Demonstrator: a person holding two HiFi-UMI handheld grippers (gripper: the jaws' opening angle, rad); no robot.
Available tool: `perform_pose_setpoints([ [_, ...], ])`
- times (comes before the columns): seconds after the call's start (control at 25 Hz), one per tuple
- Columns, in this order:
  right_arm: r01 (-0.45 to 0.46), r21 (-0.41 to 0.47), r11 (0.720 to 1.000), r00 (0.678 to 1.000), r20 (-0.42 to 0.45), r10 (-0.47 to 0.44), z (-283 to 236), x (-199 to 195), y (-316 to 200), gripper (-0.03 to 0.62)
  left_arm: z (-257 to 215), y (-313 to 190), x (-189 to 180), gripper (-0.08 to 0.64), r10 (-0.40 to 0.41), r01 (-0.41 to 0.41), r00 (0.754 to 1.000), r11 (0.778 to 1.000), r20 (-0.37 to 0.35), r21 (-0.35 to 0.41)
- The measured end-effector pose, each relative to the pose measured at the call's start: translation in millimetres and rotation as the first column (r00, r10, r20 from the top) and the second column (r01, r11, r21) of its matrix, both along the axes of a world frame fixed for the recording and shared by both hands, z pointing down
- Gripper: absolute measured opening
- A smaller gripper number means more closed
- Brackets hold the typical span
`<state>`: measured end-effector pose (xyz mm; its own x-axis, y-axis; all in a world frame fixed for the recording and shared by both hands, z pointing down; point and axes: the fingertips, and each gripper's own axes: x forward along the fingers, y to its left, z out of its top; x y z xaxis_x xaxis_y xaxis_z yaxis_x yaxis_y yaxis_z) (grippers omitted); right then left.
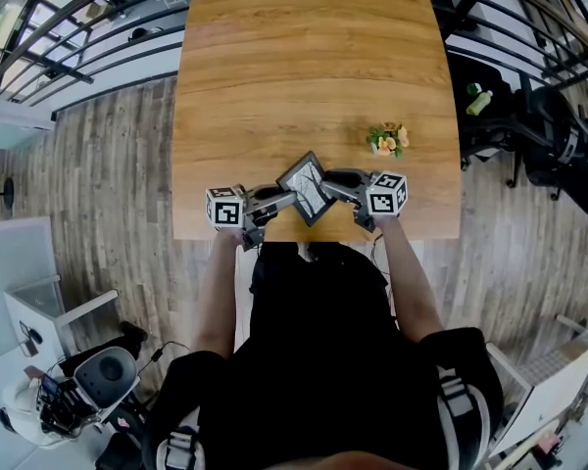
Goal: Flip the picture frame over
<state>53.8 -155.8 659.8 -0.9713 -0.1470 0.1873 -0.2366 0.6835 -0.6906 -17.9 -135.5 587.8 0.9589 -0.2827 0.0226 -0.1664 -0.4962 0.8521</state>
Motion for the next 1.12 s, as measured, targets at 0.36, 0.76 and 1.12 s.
perform_pose_setpoints([
  [0.36,0.015,-0.091,0.996,0.998,0.056,-0.01,1.1,0.5,10.5,0.107,3.2,2.0,1.8,0.094,0.031,-0.031,1.0,1.0,-0.003,0.0],
  [0.76,-0.119,-0.042,0.992,0.993,-0.021,0.118,8.8,8.5,2.9,0.101,16.5,-22.8,-1.5,0.089,-0.109,0.109,0.99,0.994,0.092,0.007],
  [1.12,-0.245,-0.054,0.968,0.968,-0.071,0.241,19.4,5.8,-5.5,0.091,38.6,-51.1,-16.3,0.087,-0.256,0.263,0.952,0.965,0.168,-0.018],
])
